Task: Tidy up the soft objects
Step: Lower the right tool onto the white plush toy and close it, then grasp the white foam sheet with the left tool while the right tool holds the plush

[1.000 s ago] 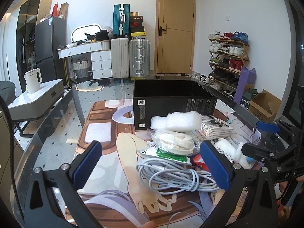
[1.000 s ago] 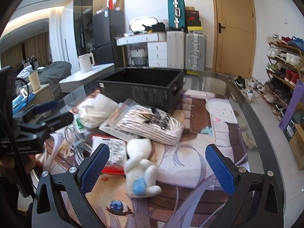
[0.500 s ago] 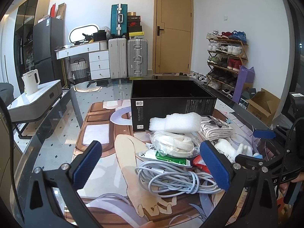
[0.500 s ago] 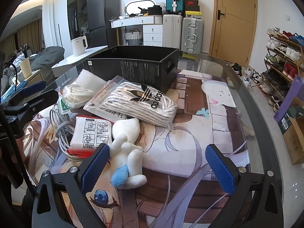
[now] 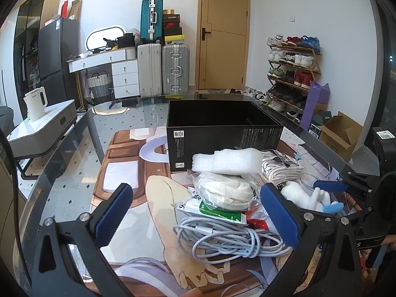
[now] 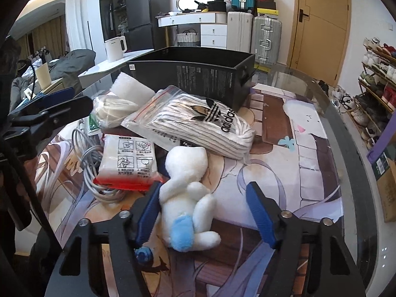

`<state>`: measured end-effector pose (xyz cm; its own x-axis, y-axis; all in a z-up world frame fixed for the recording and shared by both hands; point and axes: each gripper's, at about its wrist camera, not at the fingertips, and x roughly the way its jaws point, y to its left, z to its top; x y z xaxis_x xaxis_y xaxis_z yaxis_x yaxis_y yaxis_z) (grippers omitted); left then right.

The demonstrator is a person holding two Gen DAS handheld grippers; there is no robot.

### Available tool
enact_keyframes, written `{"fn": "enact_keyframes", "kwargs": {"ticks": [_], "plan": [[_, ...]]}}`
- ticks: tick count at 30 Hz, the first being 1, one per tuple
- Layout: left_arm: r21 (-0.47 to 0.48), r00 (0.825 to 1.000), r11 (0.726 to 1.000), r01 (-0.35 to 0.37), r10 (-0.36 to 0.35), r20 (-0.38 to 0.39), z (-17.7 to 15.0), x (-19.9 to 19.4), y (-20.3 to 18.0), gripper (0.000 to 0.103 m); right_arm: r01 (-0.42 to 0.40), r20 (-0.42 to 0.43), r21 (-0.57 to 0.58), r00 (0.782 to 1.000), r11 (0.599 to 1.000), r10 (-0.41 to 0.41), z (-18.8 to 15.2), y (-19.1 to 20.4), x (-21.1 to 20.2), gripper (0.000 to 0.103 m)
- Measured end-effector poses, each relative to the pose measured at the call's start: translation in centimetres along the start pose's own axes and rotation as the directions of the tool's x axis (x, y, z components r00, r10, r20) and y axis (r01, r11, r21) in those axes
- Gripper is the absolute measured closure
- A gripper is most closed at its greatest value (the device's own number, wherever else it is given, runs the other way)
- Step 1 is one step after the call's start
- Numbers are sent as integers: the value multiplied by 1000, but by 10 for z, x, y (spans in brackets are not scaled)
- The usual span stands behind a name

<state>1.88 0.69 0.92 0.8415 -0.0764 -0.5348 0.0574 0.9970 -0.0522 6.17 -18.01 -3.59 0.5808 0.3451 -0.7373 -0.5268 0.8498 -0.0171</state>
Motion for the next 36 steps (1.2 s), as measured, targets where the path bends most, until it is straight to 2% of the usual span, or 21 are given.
{"fn": "enact_keyframes", "kwargs": {"ticks": [3, 5, 8, 12, 17, 24, 27, 29, 33, 35, 36], "plan": [[-6, 1000, 1000, 8, -8, -8, 1, 2, 0, 0, -6, 2, 1, 1000, 1000, 6, 0, 1, -1, 42], [-13, 1000, 1000, 18, -18, -17, 3, 3, 1, 0, -11, 13, -5, 1000, 1000, 11, -1, 2, -3, 61], [-18, 999, 999, 33, -33, -20, 8, 5, 0, 0, -17, 15, -20, 1000, 1000, 17, -4, 4, -7, 66], [-14, 999, 999, 47, -47, -21, 15, 7, -6, 0, -21, 30, -37, 999, 999, 22, -5, 5, -14, 67], [24, 999, 999, 26, -26, -39, 23, 18, -18, 0, -23, 58, -20, 998, 1000, 25, -6, -3, -26, 67], [72, 994, 997, -17, 25, -108, 31, 43, -29, 0, -7, 96, 27, 995, 1000, 5, -6, -16, -36, 67], [62, 991, 998, -10, 18, -134, 33, 50, -27, 0, -7, 98, 36, 995, 999, 3, -6, -19, -38, 67], [45, 990, 999, 7, 0, -143, 34, 52, -25, 4, -7, 101, 40, 995, 999, 3, -6, -20, -39, 67], [34, 986, 999, 30, -24, -164, 35, 56, -23, 31, -9, 106, 44, 994, 999, 4, -6, -21, -40, 67], [36, 983, 998, 47, -39, -180, 34, 58, -22, 41, -9, 107, 43, 994, 999, 5, -6, -21, -39, 67], [36, 982, 998, 53, -46, -183, 33, 57, -22, 51, -9, 109, 42, 994, 999, 4, -6, -21, -39, 67]]}}
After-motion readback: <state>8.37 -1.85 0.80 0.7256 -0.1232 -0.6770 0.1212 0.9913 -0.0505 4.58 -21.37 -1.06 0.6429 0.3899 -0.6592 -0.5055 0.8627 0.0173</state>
